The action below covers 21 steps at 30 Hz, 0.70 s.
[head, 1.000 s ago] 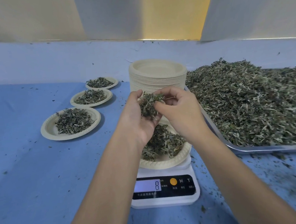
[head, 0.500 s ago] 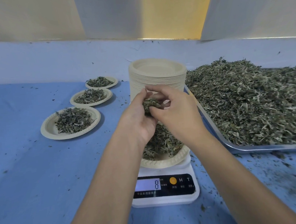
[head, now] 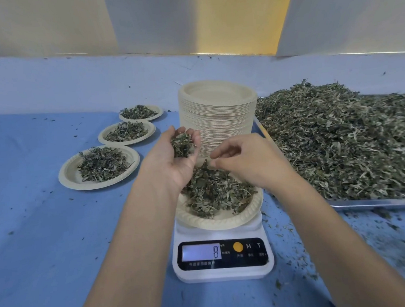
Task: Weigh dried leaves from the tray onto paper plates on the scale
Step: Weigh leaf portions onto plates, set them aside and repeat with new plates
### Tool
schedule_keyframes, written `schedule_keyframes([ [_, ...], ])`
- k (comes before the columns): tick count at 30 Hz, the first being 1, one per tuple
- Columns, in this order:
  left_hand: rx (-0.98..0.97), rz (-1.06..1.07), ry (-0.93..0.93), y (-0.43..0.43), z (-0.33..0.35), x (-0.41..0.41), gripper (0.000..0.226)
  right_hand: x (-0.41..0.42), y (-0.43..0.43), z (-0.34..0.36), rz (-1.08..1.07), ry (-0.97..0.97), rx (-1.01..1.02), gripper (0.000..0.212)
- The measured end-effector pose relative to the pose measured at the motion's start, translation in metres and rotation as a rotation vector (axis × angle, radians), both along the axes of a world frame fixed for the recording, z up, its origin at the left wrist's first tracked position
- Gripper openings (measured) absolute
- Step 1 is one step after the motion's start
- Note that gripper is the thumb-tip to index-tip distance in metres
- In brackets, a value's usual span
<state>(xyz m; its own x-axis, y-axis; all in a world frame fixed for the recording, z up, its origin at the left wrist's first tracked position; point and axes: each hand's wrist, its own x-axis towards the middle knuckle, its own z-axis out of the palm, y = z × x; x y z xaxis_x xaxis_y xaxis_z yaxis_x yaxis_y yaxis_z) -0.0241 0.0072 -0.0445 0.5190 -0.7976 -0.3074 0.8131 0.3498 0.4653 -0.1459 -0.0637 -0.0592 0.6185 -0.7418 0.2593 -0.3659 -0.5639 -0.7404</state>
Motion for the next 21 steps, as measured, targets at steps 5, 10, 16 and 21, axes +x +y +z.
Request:
schedule_keyframes([
  [5, -0.014, 0.014, 0.042, 0.0, -0.001, 0.002, 0.03, 0.001, 0.003, -0.002, 0.102, 0.172, -0.067, 0.027],
  [10, -0.018, 0.026, 0.066, 0.0, -0.001, 0.002, 0.029, 0.005, 0.009, -0.006, 0.195, 0.281, -0.146, 0.039],
  [16, -0.033, 0.031, 0.079, 0.001, 0.0, 0.003, 0.028, 0.01, 0.013, -0.011, 0.148, 0.224, -0.213, 0.016],
  [21, -0.01, 0.057, 0.024, 0.001, 0.001, 0.005, 0.037, 0.006, 0.007, -0.006, 0.051, -0.004, -0.136, 0.015],
])
